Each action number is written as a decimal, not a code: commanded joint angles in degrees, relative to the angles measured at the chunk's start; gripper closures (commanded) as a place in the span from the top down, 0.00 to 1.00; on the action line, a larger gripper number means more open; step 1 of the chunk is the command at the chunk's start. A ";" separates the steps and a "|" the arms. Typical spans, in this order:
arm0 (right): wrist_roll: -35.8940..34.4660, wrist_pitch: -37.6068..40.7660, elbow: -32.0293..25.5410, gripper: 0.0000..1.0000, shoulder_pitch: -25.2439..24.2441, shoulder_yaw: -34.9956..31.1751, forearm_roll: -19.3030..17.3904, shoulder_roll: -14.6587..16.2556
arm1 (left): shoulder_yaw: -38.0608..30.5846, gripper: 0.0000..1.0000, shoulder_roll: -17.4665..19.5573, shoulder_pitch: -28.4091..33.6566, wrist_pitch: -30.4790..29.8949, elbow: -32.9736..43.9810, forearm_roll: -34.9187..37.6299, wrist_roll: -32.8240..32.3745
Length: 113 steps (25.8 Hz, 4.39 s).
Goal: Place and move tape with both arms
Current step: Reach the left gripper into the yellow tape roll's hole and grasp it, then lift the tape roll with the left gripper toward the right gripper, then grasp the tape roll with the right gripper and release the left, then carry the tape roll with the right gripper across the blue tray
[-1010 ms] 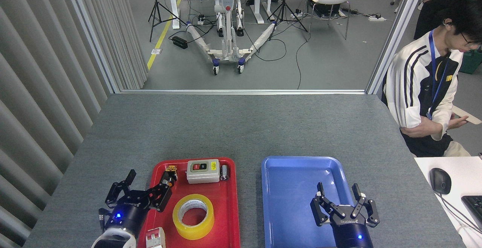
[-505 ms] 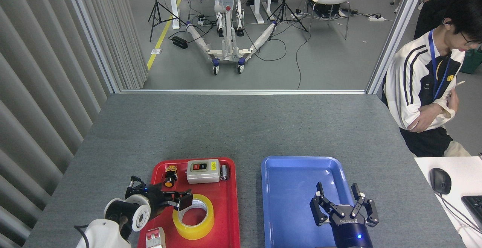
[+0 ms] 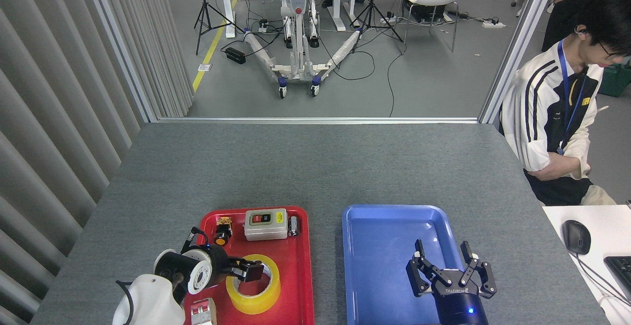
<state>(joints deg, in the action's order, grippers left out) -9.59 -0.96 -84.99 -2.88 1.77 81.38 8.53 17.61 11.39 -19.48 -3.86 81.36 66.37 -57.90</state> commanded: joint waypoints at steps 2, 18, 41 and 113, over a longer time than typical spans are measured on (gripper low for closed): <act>-0.08 0.00 0.00 0.99 -0.11 0.08 0.01 -0.01 | 1.03 1.00 -0.06 -1.70 -0.53 -4.72 -0.02 -0.46; -0.08 0.00 -0.09 0.99 -0.02 0.17 0.09 -0.01 | 2.70 0.00 -0.23 -5.04 -14.77 -9.11 -0.10 -9.42; -6.67 23.90 -8.17 0.99 -6.26 3.95 -0.17 7.72 | -15.23 0.00 -17.37 0.14 -41.14 -13.07 -28.41 10.26; 53.71 26.10 -6.06 0.55 7.19 5.70 -0.34 12.21 | -14.53 0.99 -8.67 16.76 -16.26 1.00 12.46 61.59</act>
<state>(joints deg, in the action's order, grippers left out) 42.97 25.32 -91.39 4.01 6.91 82.07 20.96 3.12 2.69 -3.31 -19.85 81.83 78.77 3.41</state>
